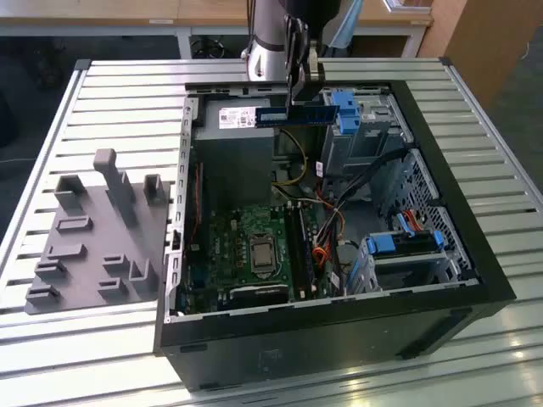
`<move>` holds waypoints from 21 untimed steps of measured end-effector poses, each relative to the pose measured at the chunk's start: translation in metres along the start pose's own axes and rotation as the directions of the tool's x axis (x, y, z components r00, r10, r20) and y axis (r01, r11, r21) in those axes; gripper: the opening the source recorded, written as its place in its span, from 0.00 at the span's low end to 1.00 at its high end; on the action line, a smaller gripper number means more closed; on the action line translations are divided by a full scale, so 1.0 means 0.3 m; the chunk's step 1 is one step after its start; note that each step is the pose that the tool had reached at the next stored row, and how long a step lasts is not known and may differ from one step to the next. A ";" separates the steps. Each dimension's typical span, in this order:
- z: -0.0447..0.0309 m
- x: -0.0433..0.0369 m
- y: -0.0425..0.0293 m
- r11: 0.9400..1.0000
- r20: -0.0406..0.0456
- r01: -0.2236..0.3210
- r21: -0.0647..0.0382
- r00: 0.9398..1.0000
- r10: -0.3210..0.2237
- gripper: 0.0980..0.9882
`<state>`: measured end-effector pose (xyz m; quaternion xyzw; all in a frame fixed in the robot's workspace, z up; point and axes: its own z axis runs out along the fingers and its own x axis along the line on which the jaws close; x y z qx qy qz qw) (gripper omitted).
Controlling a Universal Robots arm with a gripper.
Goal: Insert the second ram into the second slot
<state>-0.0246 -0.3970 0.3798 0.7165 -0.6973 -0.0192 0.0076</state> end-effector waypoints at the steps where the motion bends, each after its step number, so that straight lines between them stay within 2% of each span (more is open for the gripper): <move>1: 0.000 0.000 0.000 1.000 0.000 0.000 0.000 1.000 0.000 0.04; 10: 0.000 0.006 0.000 1.000 0.000 0.000 0.000 1.000 0.000 0.04; 21: 0.000 0.031 0.001 1.000 0.000 0.000 0.000 1.000 0.000 0.04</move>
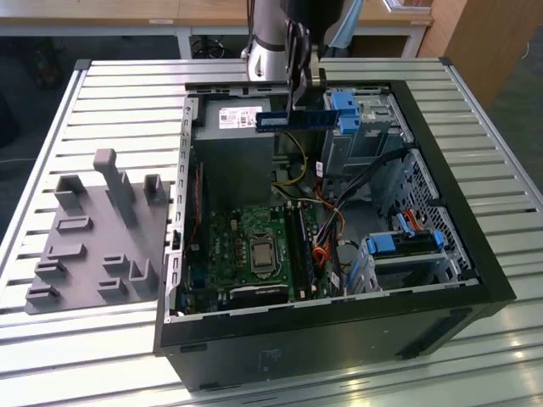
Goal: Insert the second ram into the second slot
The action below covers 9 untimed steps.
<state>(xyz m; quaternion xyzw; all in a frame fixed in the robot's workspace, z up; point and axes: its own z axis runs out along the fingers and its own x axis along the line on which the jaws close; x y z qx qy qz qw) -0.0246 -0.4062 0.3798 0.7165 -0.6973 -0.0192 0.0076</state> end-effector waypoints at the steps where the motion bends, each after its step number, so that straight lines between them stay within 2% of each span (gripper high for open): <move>1: 0.000 0.003 0.000 1.000 0.000 0.000 0.000 1.000 0.000 0.04; 9: 0.000 0.017 0.001 1.000 0.000 0.000 0.000 1.000 0.000 0.04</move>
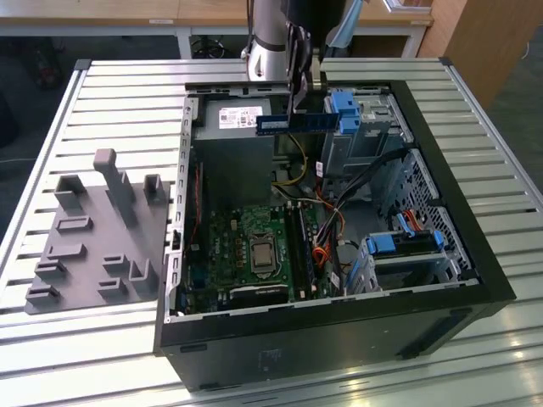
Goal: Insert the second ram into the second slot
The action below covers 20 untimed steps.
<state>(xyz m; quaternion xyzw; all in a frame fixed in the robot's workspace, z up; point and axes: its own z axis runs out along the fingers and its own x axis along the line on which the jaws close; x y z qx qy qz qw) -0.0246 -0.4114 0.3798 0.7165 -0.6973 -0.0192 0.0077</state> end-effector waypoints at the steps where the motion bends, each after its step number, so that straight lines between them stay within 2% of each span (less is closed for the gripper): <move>1: 0.000 0.002 0.000 1.000 0.000 0.000 0.000 1.000 0.000 0.04; 20: 0.001 0.021 0.000 1.000 0.000 0.000 0.000 1.000 0.000 0.04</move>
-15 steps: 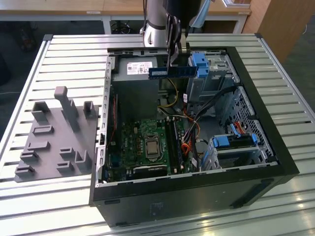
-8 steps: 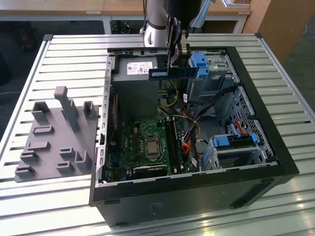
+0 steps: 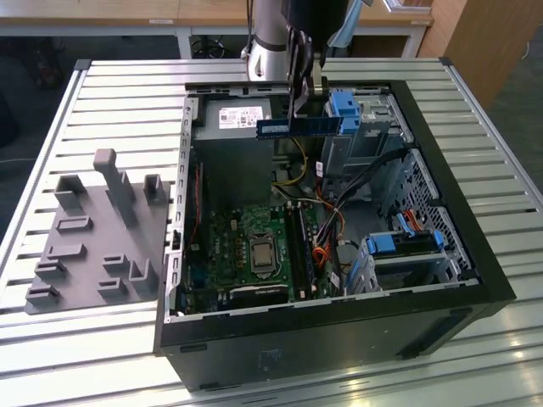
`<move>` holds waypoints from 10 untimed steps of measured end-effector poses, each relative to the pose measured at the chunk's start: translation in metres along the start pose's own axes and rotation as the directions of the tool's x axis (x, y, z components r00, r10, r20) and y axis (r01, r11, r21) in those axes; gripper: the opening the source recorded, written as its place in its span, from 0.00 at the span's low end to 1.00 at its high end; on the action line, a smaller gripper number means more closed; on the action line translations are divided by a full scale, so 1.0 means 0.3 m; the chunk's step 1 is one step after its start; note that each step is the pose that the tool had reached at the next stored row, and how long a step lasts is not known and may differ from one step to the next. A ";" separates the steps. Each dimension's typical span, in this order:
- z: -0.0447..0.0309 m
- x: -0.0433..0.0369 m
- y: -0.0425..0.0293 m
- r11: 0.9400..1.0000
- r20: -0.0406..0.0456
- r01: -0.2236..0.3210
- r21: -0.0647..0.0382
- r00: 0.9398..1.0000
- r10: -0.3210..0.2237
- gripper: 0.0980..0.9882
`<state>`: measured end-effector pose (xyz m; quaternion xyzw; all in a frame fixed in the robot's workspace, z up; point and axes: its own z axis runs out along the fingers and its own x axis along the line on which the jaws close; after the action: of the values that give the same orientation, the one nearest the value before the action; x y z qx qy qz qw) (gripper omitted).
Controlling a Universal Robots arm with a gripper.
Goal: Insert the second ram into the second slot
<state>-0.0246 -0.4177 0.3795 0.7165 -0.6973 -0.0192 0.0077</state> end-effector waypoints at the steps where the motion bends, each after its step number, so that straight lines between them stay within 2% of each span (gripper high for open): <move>1: 0.000 0.000 0.000 1.000 0.000 0.000 0.000 1.000 0.000 0.04; 6: 0.000 0.001 0.000 1.000 0.000 -0.005 0.000 1.000 0.005 0.04; 10: 0.001 0.001 0.000 0.999 0.001 -0.036 0.001 0.999 0.036 0.04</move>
<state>-0.0247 -0.4179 0.3793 0.7038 -0.7101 -0.0192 0.0074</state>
